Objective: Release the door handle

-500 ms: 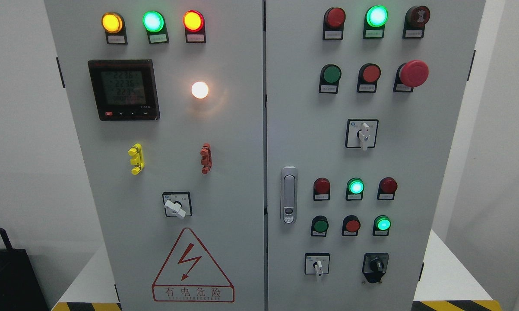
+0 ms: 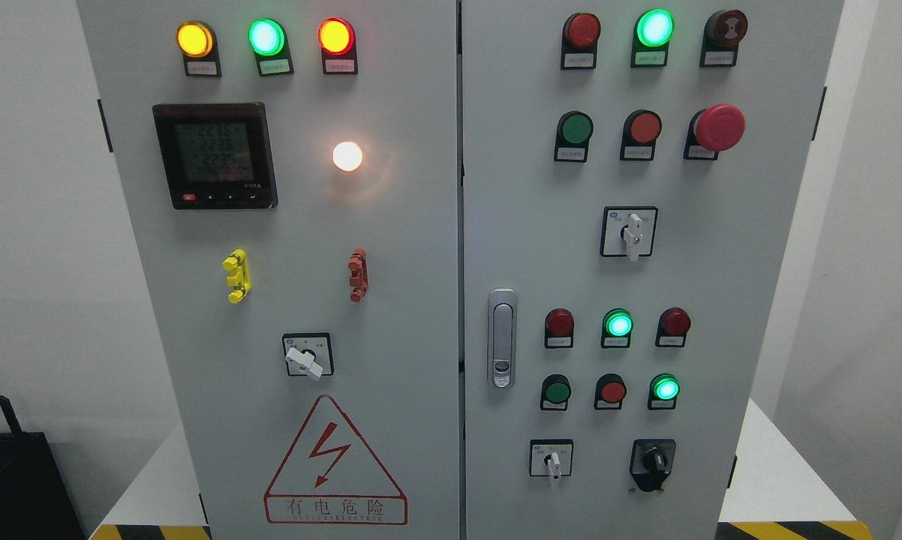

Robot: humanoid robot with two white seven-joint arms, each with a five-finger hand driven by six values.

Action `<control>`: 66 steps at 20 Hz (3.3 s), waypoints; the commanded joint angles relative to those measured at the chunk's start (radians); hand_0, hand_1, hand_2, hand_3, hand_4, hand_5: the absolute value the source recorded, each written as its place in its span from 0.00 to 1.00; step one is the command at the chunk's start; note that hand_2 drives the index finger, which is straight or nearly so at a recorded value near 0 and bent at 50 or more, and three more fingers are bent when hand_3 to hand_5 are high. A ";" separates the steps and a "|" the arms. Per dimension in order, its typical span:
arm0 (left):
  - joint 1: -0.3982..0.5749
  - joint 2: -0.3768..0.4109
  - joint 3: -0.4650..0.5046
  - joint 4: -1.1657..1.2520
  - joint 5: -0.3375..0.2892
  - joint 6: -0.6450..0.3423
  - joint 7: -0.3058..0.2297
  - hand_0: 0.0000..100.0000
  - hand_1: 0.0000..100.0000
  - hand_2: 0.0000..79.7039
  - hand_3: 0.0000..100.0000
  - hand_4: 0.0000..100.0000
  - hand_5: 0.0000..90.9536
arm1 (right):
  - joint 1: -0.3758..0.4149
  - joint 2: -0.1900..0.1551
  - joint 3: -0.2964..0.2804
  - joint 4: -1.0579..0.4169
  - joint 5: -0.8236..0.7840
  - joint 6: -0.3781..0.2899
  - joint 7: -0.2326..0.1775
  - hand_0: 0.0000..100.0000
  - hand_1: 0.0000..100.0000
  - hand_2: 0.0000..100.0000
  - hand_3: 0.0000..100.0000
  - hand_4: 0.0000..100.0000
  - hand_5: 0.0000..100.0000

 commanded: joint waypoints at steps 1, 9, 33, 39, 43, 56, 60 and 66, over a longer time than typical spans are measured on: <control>0.000 0.000 0.018 0.001 0.000 0.001 0.000 0.12 0.39 0.00 0.00 0.00 0.00 | -0.004 0.002 0.002 0.002 0.013 -0.012 0.000 0.46 0.01 0.00 0.00 0.00 0.00; 0.000 0.000 0.018 0.000 0.000 0.001 0.000 0.12 0.39 0.00 0.00 0.00 0.00 | -0.016 0.026 0.000 0.014 0.390 -0.248 -0.036 0.40 0.18 0.00 0.42 0.37 0.30; 0.000 0.000 0.018 -0.001 0.000 0.001 0.000 0.12 0.39 0.00 0.00 0.00 0.00 | -0.306 0.109 0.043 0.031 1.321 -0.040 -0.354 0.34 0.13 0.00 0.78 0.76 0.95; 0.000 0.000 0.018 0.000 0.000 0.001 0.000 0.12 0.39 0.00 0.00 0.00 0.00 | -0.395 0.109 0.075 0.091 1.381 0.034 -0.346 0.36 0.15 0.00 0.81 0.81 0.99; 0.000 0.000 0.018 -0.001 0.000 0.001 0.000 0.12 0.39 0.00 0.00 0.00 0.00 | -0.444 0.109 0.075 0.114 1.386 0.091 -0.337 0.36 0.15 0.00 0.81 0.80 0.99; 0.000 0.000 0.017 -0.001 0.000 0.001 0.000 0.12 0.39 0.00 0.00 0.00 0.00 | -0.499 0.109 0.075 0.140 1.410 0.119 -0.279 0.37 0.16 0.00 0.81 0.80 0.99; 0.000 0.000 0.017 -0.001 0.000 0.001 0.000 0.12 0.39 0.00 0.00 0.00 0.00 | -0.512 0.109 0.074 0.149 1.410 0.129 -0.279 0.38 0.17 0.00 0.81 0.80 0.99; 0.000 0.000 0.018 0.001 0.000 0.001 0.000 0.12 0.39 0.00 0.00 0.00 0.00 | -0.533 0.109 0.072 0.154 1.410 0.140 -0.251 0.38 0.17 0.00 0.82 0.80 0.99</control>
